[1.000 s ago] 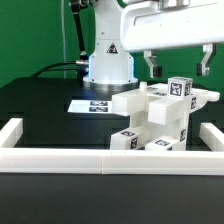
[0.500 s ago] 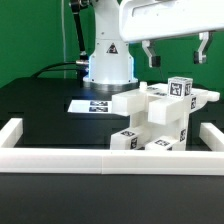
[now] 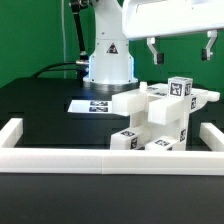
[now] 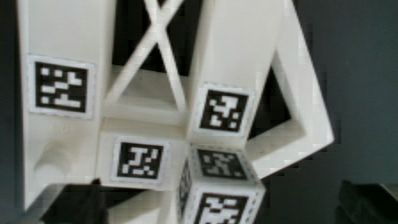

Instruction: Assemble chair

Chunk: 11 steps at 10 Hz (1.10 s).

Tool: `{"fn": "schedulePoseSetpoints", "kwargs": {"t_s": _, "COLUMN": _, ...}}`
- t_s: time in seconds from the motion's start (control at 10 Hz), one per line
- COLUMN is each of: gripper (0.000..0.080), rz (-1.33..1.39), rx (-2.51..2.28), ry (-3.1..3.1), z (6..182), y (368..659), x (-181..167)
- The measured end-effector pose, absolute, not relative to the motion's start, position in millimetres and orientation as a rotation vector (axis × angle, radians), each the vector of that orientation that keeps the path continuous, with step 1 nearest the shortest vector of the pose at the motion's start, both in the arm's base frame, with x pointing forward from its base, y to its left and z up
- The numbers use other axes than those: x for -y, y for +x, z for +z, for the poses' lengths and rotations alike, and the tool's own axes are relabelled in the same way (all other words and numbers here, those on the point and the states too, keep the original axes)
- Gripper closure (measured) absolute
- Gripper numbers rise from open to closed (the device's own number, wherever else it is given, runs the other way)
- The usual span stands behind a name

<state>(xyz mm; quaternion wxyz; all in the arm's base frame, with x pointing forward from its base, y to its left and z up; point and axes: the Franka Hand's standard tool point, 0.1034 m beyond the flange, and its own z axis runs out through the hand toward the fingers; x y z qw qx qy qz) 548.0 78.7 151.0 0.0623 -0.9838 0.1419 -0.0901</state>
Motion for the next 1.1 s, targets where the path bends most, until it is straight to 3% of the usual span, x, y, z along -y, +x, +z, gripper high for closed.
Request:
{"fn": "schedulePoseSetpoints", "kwargs": {"t_s": 0.6, "gripper": 0.0151, "rz": -0.277, "rx": -0.362, "ry": -2.981, "z": 154.1, "y": 544, "x": -81}}
{"fn": "schedulePoseSetpoints", "kwargs": {"t_s": 1.1, "gripper": 0.0151, "rz": -0.25, "rx": -0.289, "ry": -2.986, "z": 137.5, "y": 472, "x": -96}}
